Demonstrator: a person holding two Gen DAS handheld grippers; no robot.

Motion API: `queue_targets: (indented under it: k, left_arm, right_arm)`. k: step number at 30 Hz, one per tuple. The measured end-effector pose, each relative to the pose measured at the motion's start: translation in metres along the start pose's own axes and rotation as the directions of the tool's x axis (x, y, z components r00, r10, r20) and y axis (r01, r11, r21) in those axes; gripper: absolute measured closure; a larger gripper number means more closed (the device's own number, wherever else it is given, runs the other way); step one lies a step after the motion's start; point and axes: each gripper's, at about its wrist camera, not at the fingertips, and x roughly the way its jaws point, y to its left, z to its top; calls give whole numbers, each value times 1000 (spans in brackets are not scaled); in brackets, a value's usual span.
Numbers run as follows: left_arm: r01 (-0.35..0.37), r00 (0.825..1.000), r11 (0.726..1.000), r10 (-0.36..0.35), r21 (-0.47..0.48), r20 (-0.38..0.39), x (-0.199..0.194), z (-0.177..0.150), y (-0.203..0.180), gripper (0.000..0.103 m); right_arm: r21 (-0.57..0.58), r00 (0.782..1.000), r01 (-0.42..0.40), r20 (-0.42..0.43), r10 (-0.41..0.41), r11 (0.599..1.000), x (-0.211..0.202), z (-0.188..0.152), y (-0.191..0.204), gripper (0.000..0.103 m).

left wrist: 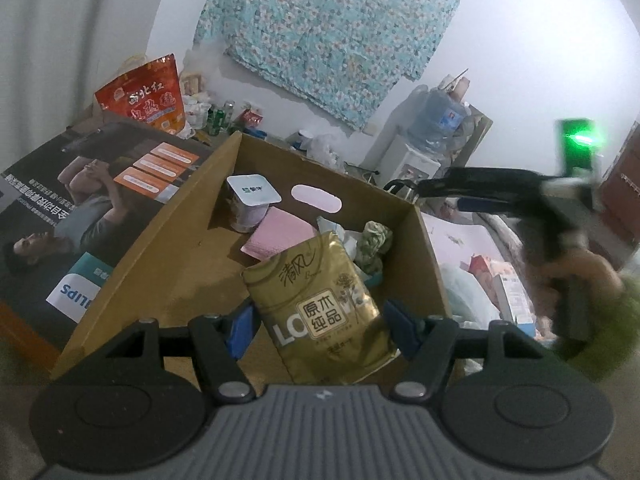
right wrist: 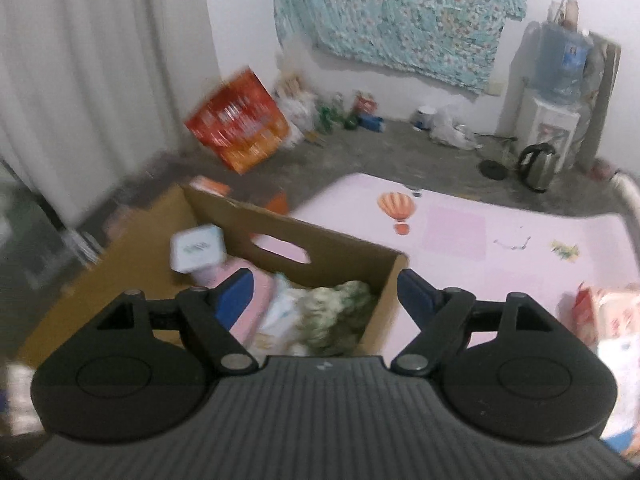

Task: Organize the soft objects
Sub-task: 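Lower the gold packet into the box and open the left tool while the right tool returns to the pile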

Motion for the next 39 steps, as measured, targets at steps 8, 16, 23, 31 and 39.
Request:
queue_targets:
  k: [8,16,23,31,39]
  left_arm:
    - [-39,993,996,47,75,-107,20,14,-2,34]
    - [-119,904,975,184,187,-386,103,39,12,34]
    - [-222,822,894,386,389,-419,171,55,1,34]
    - [-319,783,810,517,491,-345,206,49,8,23]
    - [-258,856,919,361,299,-370,161,61,9,36]
  right_arm:
    - [172,979,-191,110,174,967,-106,-73,-36,22]
    - [294,965,-241,176,196,925,-161,-166,-72,21]
    - [372,970,-219,182,161,902,-160,-206,-100,21]
    - [415,972,-221,171,163,883,-153,-223,-119,21]
    - [449,970,-229,176,166,864,-145,-228,-129,21]
